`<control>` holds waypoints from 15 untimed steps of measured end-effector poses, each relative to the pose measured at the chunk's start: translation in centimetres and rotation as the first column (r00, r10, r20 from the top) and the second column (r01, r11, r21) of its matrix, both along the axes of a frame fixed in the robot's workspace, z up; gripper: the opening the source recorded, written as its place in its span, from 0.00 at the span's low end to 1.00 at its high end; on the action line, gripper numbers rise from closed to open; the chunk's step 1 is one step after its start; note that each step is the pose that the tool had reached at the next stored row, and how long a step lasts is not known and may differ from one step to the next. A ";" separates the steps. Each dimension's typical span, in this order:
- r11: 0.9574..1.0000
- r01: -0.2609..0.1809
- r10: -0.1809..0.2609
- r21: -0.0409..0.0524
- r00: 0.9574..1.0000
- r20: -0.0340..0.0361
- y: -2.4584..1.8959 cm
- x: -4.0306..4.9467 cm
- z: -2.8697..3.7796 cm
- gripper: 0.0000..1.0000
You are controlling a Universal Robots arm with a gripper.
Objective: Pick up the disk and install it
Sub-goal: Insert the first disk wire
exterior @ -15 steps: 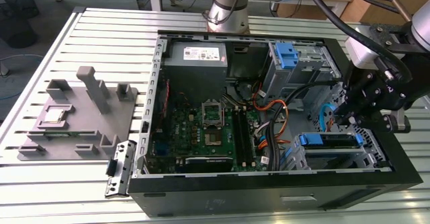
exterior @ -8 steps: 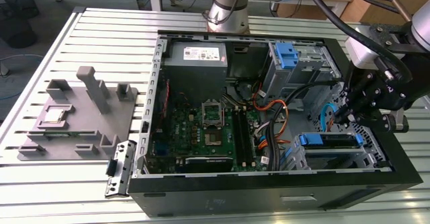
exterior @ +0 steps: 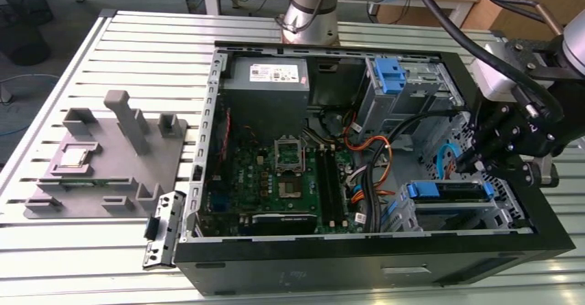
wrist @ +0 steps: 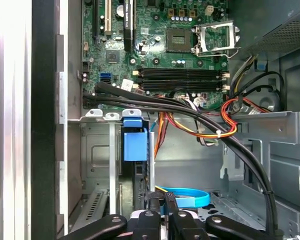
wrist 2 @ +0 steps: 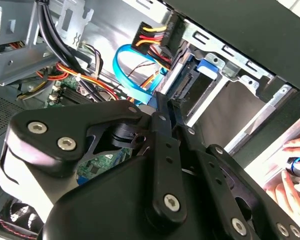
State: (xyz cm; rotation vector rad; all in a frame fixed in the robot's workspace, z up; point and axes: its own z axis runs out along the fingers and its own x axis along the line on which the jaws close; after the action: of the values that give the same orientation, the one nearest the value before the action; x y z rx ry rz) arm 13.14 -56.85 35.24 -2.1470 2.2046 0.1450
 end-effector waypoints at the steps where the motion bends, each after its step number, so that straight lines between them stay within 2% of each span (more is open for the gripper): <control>1: 1.000 0.000 0.000 0.000 1.000 0.003 -0.12 -0.04 -0.08 0.16; 6: 1.000 -0.001 0.001 0.000 1.000 0.015 -0.67 -0.51 -0.40 0.16; 10: 1.000 -0.005 0.005 0.000 1.000 0.027 -0.81 -0.84 -0.70 0.16; 15: 1.000 -0.019 0.019 0.000 0.999 0.045 -0.89 -0.98 -1.00 0.16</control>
State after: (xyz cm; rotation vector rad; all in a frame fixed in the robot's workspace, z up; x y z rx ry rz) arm 12.16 -57.74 34.25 -2.1493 2.1606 0.0971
